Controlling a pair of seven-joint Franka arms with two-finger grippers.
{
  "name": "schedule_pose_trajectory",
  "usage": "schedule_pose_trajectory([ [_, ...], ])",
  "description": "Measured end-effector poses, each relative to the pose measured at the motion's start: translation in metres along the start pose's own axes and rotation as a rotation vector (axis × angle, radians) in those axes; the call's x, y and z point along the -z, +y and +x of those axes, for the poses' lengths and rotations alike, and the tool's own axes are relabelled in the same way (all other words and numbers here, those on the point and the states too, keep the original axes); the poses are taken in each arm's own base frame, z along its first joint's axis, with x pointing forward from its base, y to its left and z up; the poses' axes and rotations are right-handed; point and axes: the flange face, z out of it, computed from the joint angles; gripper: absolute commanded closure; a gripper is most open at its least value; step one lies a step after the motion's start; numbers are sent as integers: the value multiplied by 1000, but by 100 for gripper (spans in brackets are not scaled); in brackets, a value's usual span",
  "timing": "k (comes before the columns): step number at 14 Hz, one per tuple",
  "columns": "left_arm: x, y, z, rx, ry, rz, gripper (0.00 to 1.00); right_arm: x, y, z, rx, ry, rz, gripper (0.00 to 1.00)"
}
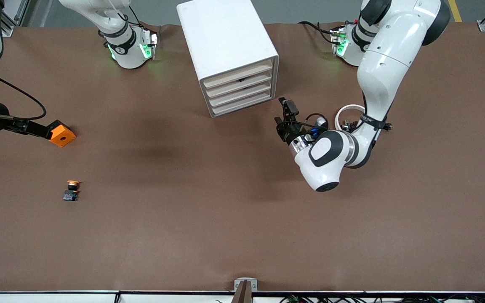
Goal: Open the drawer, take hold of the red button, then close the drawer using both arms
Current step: 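Grasp the drawer edge with the left gripper while the right gripper approaches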
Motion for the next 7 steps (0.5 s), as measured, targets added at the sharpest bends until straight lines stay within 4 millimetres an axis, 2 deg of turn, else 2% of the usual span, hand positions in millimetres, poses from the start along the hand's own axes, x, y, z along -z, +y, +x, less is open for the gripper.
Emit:
schedule_pose_trajectory([
  [2, -12, 9, 3, 36, 12, 30, 32, 0, 0, 0, -2, 1, 0, 0],
  [4, -27, 15, 2, 57, 33, 60, 41, 0, 0, 0, -2, 2, 0, 0],
  [7, -56, 16, -1, 68, 74, 116, 47, 0, -1, 0, -2, 4, 7, 0],
])
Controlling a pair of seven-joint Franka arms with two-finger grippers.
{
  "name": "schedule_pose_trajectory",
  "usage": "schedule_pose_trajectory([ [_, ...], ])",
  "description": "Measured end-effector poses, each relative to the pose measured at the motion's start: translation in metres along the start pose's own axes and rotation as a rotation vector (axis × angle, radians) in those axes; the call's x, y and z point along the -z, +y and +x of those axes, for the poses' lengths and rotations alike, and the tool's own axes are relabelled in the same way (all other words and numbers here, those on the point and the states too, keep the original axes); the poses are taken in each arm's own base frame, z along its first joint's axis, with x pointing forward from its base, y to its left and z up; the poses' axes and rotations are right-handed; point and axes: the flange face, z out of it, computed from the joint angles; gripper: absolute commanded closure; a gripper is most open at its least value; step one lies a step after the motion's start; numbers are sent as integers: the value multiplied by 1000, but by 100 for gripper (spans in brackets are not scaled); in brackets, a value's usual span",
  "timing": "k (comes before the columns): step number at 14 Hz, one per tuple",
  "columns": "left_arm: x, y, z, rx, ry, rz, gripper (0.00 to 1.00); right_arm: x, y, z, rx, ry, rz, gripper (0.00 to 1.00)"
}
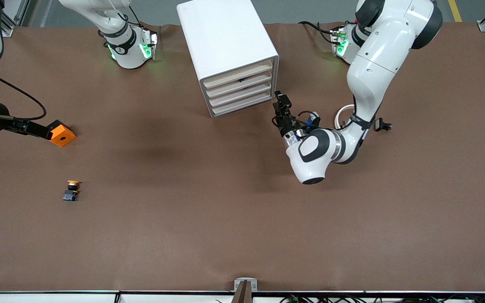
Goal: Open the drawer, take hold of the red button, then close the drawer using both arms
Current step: 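Grasp the drawer edge with the left gripper while the right gripper approaches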
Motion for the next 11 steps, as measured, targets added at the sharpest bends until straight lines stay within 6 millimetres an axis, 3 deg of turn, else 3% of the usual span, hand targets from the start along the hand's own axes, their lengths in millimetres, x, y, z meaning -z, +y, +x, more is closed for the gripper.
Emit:
schedule_pose_trajectory([
  [8, -49, 7, -4, 16, 41, 106, 50, 0, 0, 0, -1, 2, 7, 0],
  [11, -64, 10, -4, 24, 62, 129, 50, 1, -11, -1, -55, 8, 15, 0],
])
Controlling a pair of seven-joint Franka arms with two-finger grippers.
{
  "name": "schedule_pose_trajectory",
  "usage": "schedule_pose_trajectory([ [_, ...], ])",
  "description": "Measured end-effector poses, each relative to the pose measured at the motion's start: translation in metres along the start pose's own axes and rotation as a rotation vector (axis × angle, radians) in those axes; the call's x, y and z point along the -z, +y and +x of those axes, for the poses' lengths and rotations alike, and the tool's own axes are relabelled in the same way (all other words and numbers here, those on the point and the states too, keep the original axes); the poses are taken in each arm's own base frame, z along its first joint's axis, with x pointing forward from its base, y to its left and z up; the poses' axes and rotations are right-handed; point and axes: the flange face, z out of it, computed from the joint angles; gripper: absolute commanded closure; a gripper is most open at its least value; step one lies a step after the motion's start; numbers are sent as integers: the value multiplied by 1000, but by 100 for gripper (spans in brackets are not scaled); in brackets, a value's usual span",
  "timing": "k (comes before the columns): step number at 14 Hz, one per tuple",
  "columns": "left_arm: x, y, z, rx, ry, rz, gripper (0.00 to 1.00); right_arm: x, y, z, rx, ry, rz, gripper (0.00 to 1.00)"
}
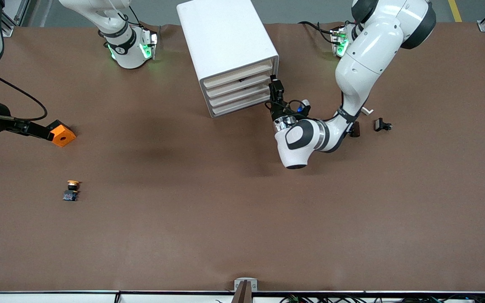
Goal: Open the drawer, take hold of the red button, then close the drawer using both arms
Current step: 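Grasp the drawer edge with the left gripper while the right gripper approaches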
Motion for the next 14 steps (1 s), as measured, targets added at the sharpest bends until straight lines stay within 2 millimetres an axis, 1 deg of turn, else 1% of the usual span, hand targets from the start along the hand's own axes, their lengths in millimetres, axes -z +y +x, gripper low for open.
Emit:
schedule_pose_trajectory([
  [3, -2, 0, -1, -1, 3, 4, 50, -1, -29, -8, -67, 0, -4, 0],
  [7, -9, -3, -9, -12, -1, 21, 50, -3, -57, -18, -142, -2, -8, 0],
  [8, -9, -3, -10, -14, -5, 21, 50, -3, -69, -22, -174, -2, -7, 0],
  [9, -6, -4, -9, -16, -10, 18, 50, -4, -85, -29, -203, -1, -6, 0],
  [11, 1, -6, -8, -22, -23, 13, 50, -5, -125, -45, -249, 15, -3, 0],
  [12, 2, -6, -7, -22, -24, 12, 50, -6, -141, -53, -271, 21, -2, 0],
  [13, 1, -6, -8, -22, -23, 13, 50, -8, -153, -58, -291, 21, 0, 0],
  [14, 0, -6, -9, -23, -22, 11, 50, -9, -159, -62, -305, 15, 6, 0],
])
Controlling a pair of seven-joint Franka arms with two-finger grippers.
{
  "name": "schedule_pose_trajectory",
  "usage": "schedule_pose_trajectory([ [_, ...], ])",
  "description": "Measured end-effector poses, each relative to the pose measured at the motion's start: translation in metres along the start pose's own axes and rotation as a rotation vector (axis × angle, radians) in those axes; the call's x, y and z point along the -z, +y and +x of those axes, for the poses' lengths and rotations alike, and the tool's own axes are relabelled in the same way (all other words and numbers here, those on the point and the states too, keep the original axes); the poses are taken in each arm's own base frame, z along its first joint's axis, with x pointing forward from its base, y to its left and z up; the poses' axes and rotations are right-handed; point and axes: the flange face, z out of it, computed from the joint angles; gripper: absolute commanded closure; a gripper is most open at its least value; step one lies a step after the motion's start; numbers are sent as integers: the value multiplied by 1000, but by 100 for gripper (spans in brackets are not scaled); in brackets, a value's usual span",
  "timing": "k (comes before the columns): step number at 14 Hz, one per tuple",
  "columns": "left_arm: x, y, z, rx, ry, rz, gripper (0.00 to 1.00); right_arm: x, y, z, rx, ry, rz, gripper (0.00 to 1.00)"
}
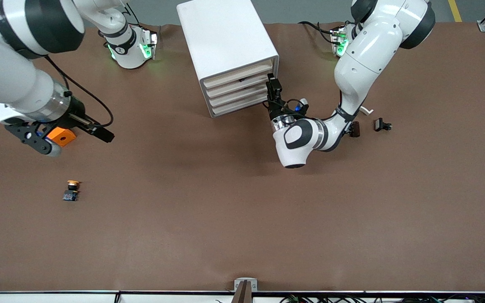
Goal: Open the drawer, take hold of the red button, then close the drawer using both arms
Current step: 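Grasp the drawer edge with the left gripper while the right gripper approaches, then pull the drawer outward with the left gripper to open it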
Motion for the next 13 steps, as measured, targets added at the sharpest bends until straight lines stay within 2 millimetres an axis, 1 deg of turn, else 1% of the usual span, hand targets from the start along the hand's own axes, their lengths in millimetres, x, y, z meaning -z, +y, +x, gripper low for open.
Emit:
schedule_pose_trajectory([
  [2, -4, 1, -3, 0, 4, -6, 50, -2, -3, -1, -18, -11, 7, 0],
  [4, -8, 3, -8, 0, 8, -15, 50, -5, -1, 4, -28, -12, 5, 0],
  [5, -11, 4, -10, 1, 11, -18, 53, -6, 0, 6, -31, -13, 4, 0],
  [6, -14, 5, -11, 3, 13, -20, 60, -6, 1, 7, -33, -13, 4, 0],
  [8, -20, 8, -12, 7, 21, -17, 71, -7, 1, 9, -36, -10, 7, 0],
  [12, -35, 13, -14, 19, 44, -2, 87, -7, 0, 10, -37, -9, 8, 0],
  [13, -37, 15, -15, 22, 47, 0, 89, -7, 0, 9, -36, -9, 8, 0],
])
